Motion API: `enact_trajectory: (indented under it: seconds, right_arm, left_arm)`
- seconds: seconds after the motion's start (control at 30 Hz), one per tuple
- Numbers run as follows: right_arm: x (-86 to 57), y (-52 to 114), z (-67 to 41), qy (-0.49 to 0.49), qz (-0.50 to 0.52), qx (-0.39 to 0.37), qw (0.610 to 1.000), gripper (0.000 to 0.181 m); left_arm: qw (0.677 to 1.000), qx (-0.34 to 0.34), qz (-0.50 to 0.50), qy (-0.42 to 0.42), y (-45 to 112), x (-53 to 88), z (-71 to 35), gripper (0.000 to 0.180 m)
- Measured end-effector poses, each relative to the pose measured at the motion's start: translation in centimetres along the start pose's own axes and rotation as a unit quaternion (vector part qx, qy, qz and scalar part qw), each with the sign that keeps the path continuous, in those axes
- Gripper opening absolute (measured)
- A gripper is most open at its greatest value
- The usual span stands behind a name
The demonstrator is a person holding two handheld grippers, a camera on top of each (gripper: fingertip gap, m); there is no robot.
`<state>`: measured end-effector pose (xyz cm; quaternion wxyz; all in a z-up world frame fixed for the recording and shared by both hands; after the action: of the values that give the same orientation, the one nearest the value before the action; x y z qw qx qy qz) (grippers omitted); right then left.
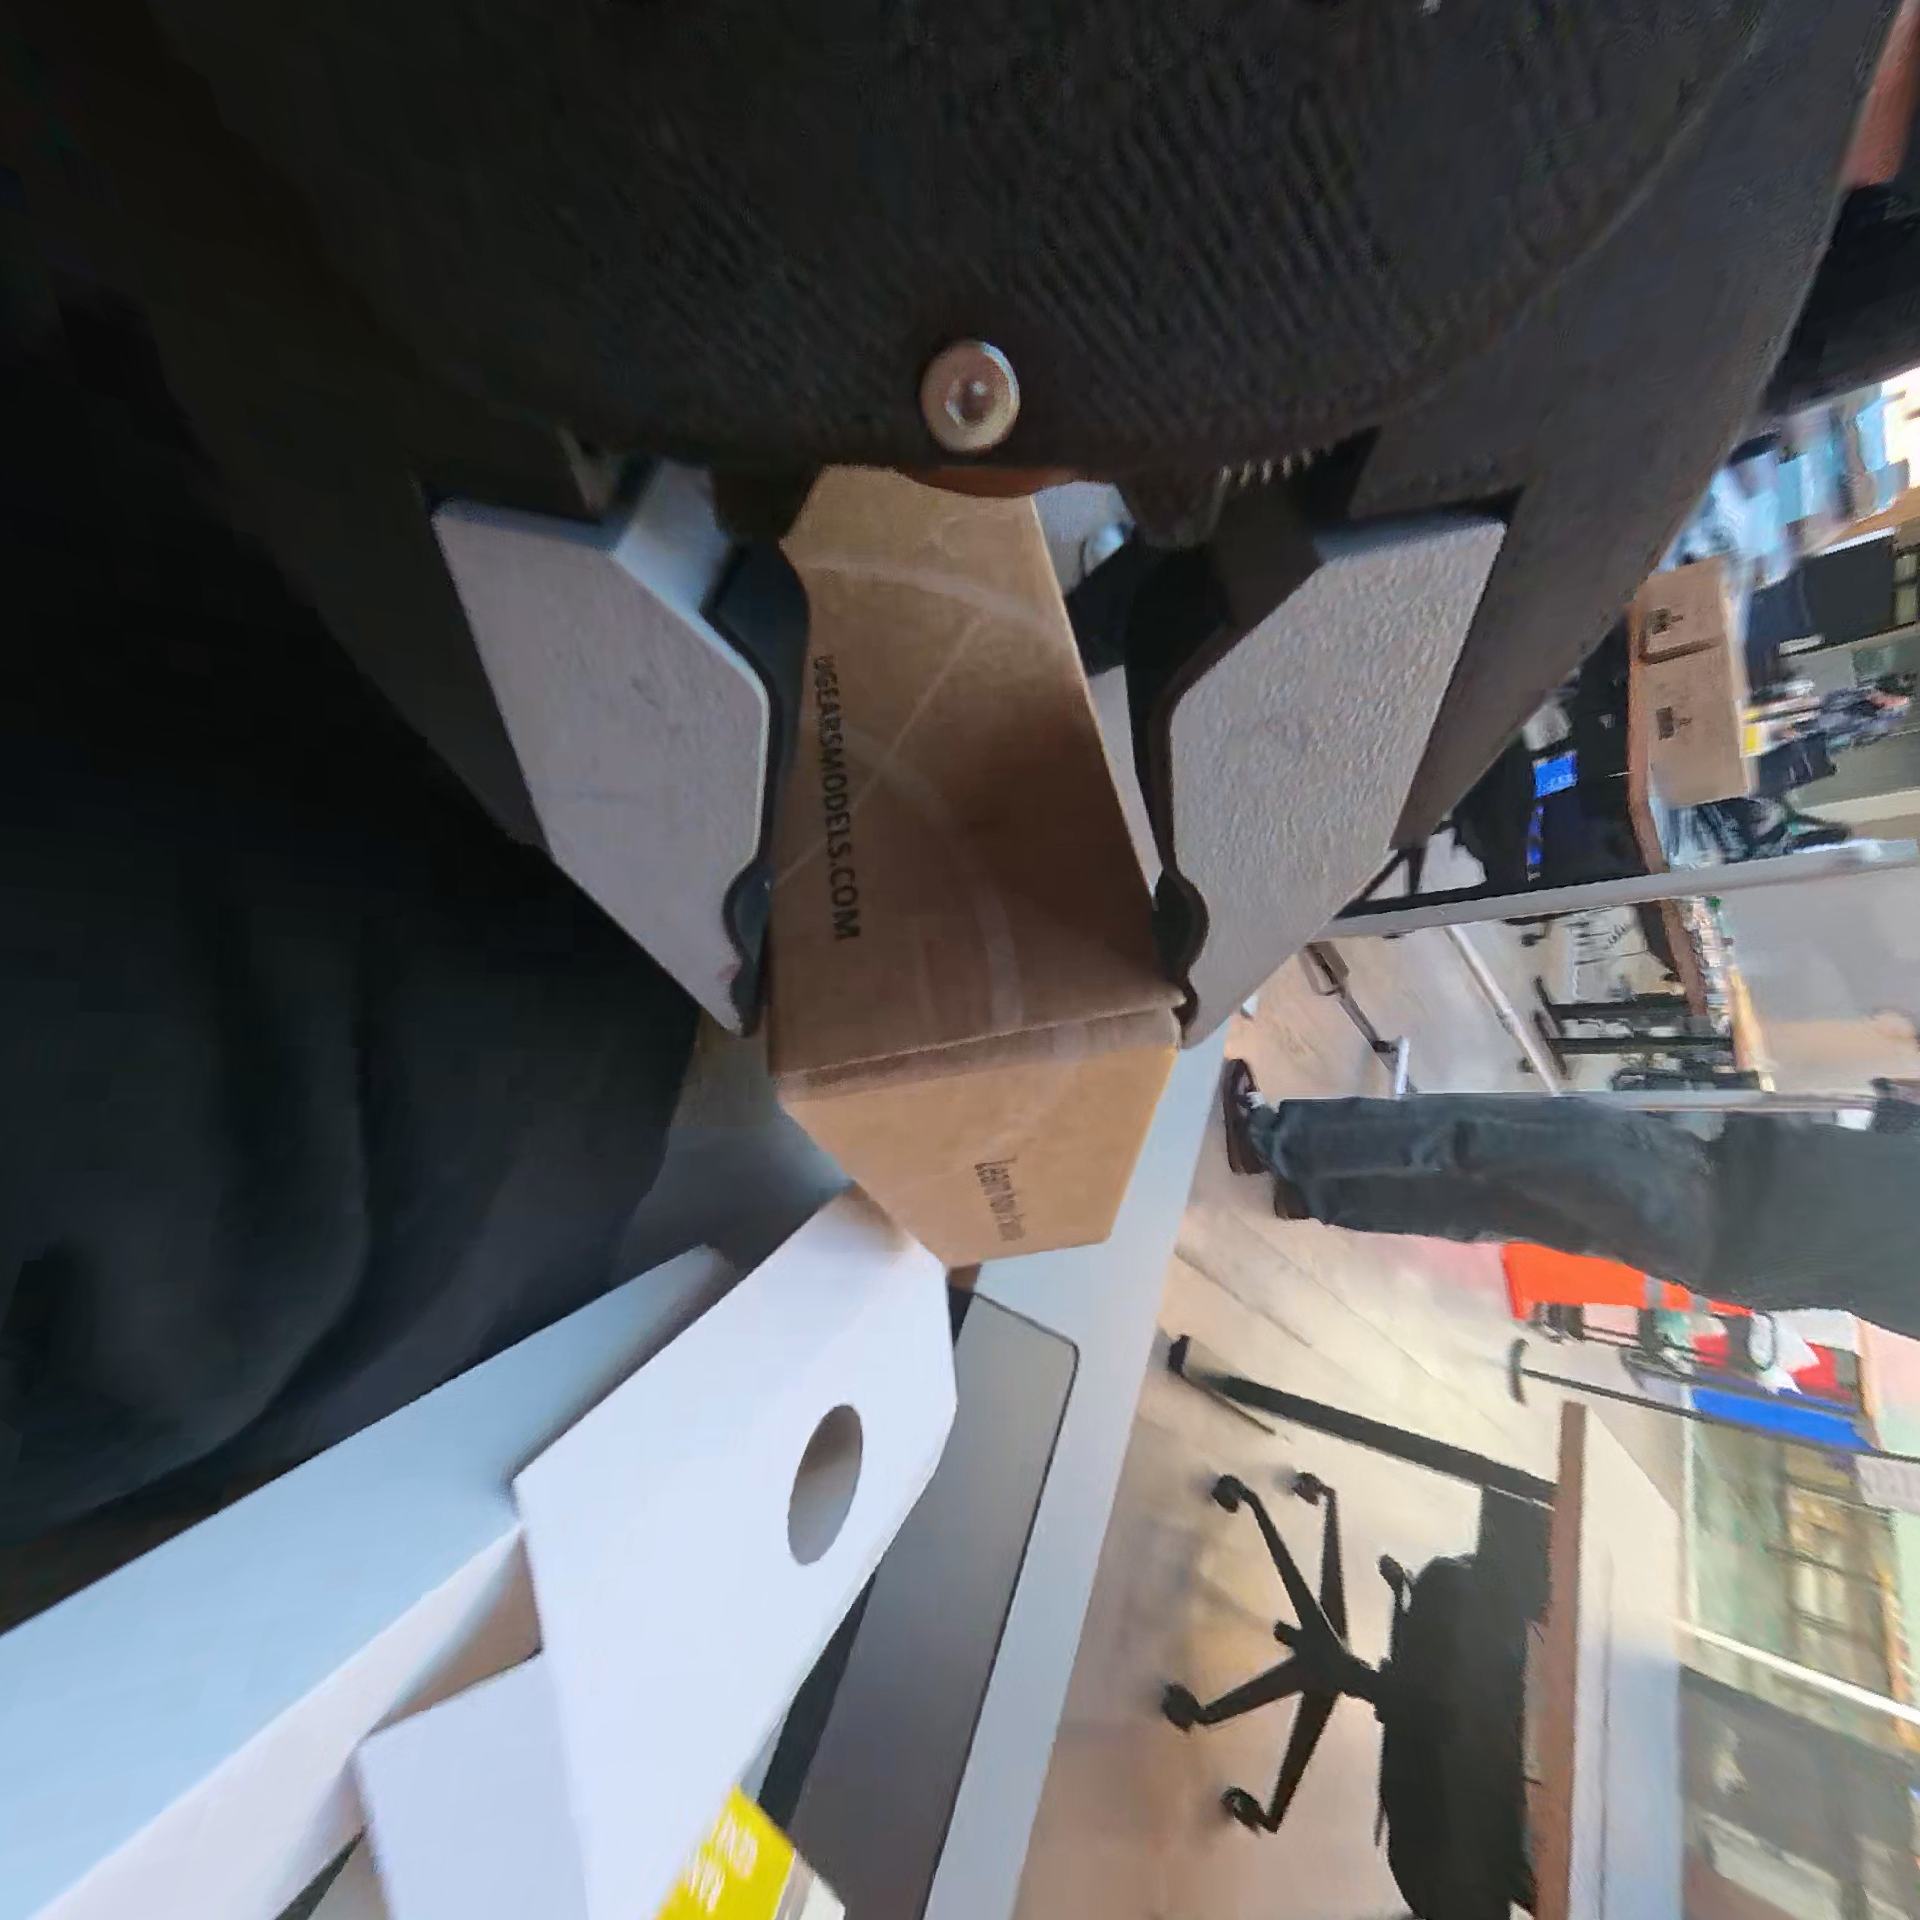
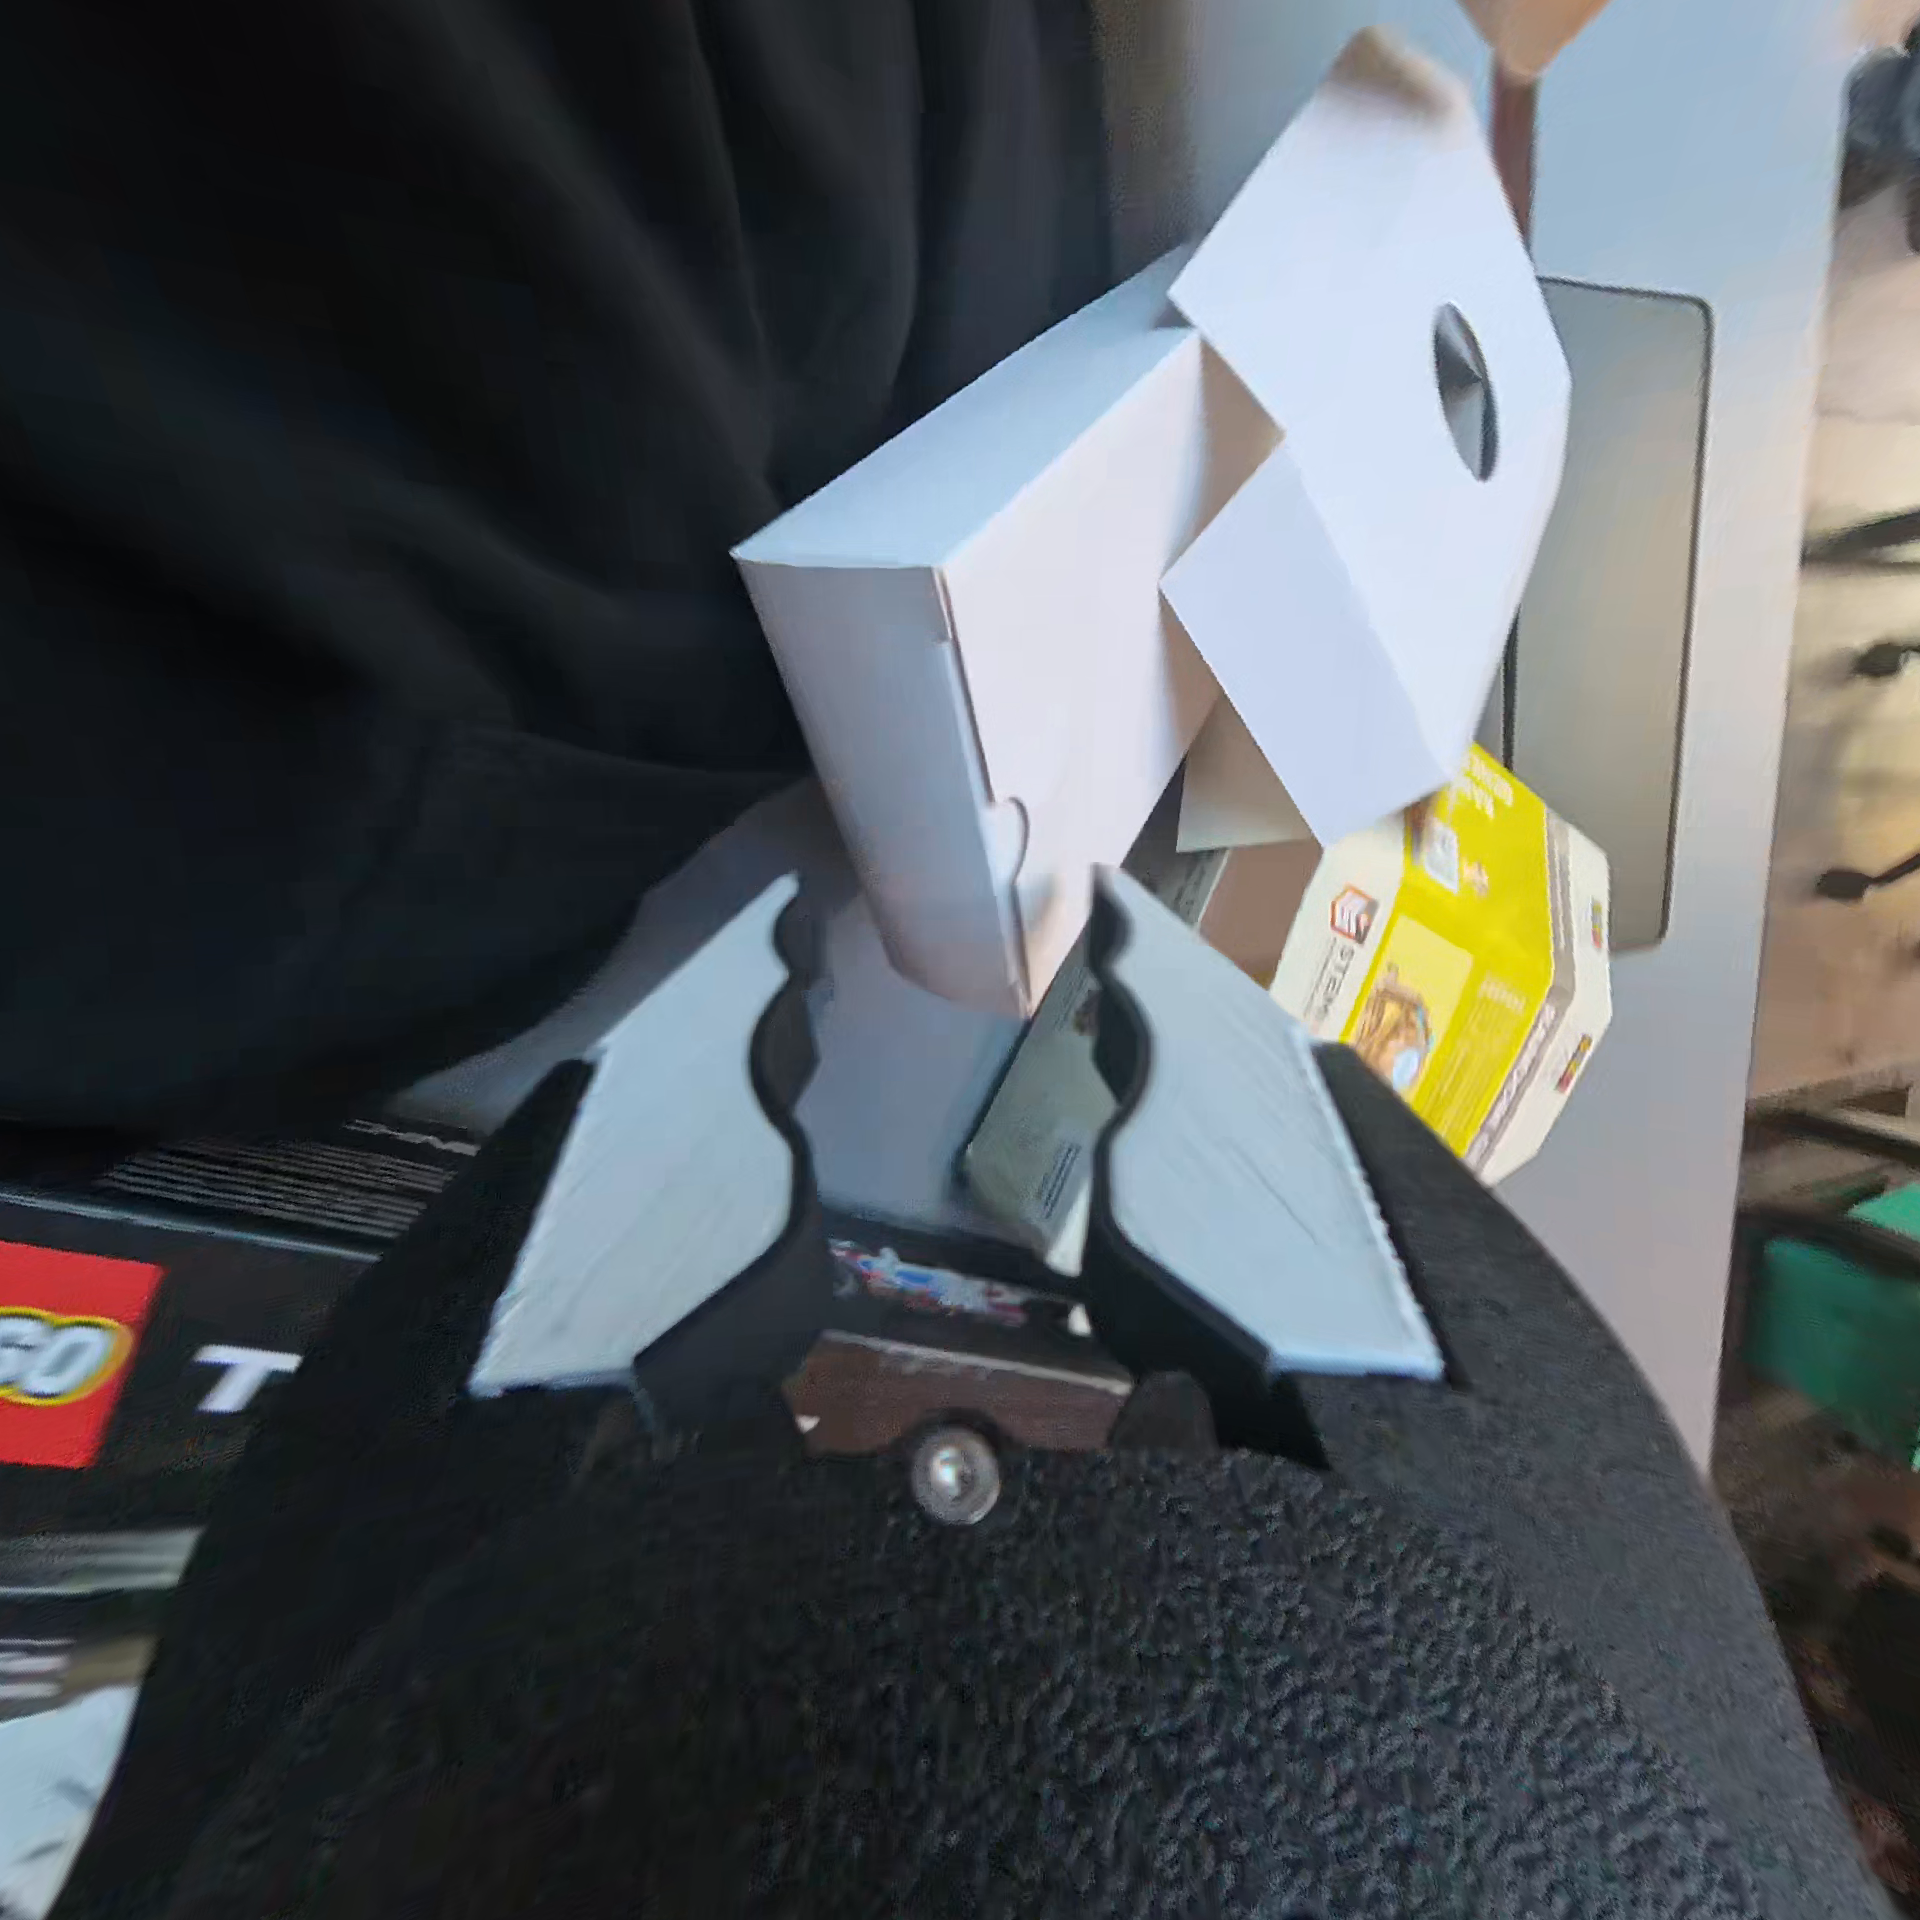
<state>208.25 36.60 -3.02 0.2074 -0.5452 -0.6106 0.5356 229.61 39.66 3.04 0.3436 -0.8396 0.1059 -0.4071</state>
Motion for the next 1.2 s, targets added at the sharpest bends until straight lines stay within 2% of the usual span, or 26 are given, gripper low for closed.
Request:
enact_trajectory:
  seconds: [0.03, 0.27, 0.43, 0.67, 0.97, 1.13, 1.2]
  right_arm:
    - [-0.3, 0.7, 0.2, -0.027, -0.009, -0.002, 1.000, 0.038]
    - [-2.5, 6.0, 0.2, -0.087, -0.021, 0.005, 0.996, 0.034]
    - [-4.8, 9.3, -0.2, -0.093, 0.000, 0.045, 0.995, 0.034]
    - [-6.4, 12.0, -0.9, -0.047, 0.020, 0.071, 0.996, 0.050]
    - [-4.2, 5.9, 2.2, 0.037, 0.032, 0.038, 0.998, 0.049]
    - [-2.0, 1.6, 6.5, 0.124, 0.025, 0.037, 0.991, 0.055]
    - [-1.2, -0.1, 8.5, 0.166, 0.025, 0.038, 0.985, 0.056]
  left_arm:
    - [1.000, 0.017, -0.006, 0.013, 1.2, 0.2, 0.2, 0.074]
    - [0.994, 0.050, -0.044, 0.082, 6.5, 0.4, 0.9, 0.074]
    - [0.991, 0.058, -0.064, 0.100, 9.6, -0.3, 1.8, 0.074]
    - [0.994, 0.047, -0.067, 0.074, 13.1, -1.0, 2.3, 0.075]
    - [0.990, 0.004, -0.067, 0.122, 16.1, -0.5, 3.4, 0.074]
    - [0.992, 0.001, -0.033, 0.120, 16.1, -1.9, 5.4, 0.071]
    - [0.994, 0.004, -0.028, 0.102, 15.8, -2.1, 6.2, 0.078]
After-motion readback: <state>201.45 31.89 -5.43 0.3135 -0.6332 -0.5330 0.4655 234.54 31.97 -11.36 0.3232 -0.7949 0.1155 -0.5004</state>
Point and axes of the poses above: each gripper's, where its closed fingertips meet, y out along the fingers, z out of its underside, x = y × z across the jaws, the point moved 6 cm from there along -y, back along the fingers, and after that the axes turned 9 degrees about -y, right-handed, at the moved point
